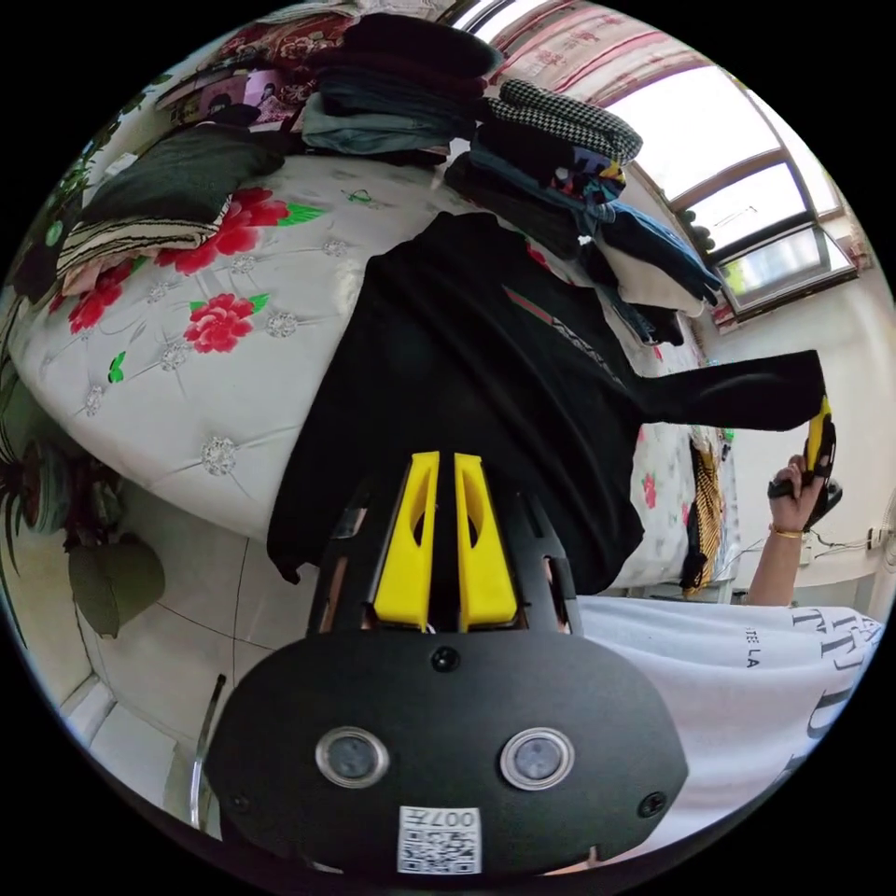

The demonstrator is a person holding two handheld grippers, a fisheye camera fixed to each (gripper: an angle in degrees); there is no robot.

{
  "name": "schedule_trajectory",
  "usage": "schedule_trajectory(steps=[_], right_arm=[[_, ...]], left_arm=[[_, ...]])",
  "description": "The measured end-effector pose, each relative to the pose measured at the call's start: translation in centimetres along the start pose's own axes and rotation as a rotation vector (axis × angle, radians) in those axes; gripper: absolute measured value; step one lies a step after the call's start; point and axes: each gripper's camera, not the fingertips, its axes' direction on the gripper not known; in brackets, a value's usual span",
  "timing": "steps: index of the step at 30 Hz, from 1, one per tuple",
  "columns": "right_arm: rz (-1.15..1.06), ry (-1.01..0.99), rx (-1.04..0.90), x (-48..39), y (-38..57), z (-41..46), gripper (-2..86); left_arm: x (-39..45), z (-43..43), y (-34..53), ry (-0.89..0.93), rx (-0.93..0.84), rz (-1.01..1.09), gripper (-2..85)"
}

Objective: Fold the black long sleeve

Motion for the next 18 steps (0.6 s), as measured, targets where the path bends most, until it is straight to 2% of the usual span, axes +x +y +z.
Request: schedule_trajectory(steps=[3, 6, 7, 10, 14, 18], right_arm=[[-0.229, -0.214, -0.234, -10.1, 1.2, 9.9, 2.3], [-0.279, -0.317, -0.545, -16.9, 7.0, 20.7, 2.4], [-0.28, -0.303, -0.659, -18.5, 10.2, 24.3, 2.4], [-0.183, -0.227, -0.842, -20.2, 17.6, 29.9, 2.3], [-0.032, -0.118, -0.915, -19.4, 22.9, 31.3, 2.4], [0.072, 0.131, -0.894, -15.7, 24.2, 30.7, 2.4]], left_arm=[[-1.2, -0.6, -0.7, 0.031, 0.041, 0.033, 3.9], [-4.0, -0.9, -0.6, 0.064, 0.06, 0.031, 4.9], [-5.6, -1.1, -0.2, 0.077, 0.064, 0.016, 5.4], [-9.4, -2.1, 1.6, 0.081, 0.083, -0.005, 6.1], [-12.3, -3.0, 3.4, 0.071, 0.079, 0.029, 6.8], [-12.8, -3.3, 3.1, 0.061, 0.083, 0.103, 7.7]])
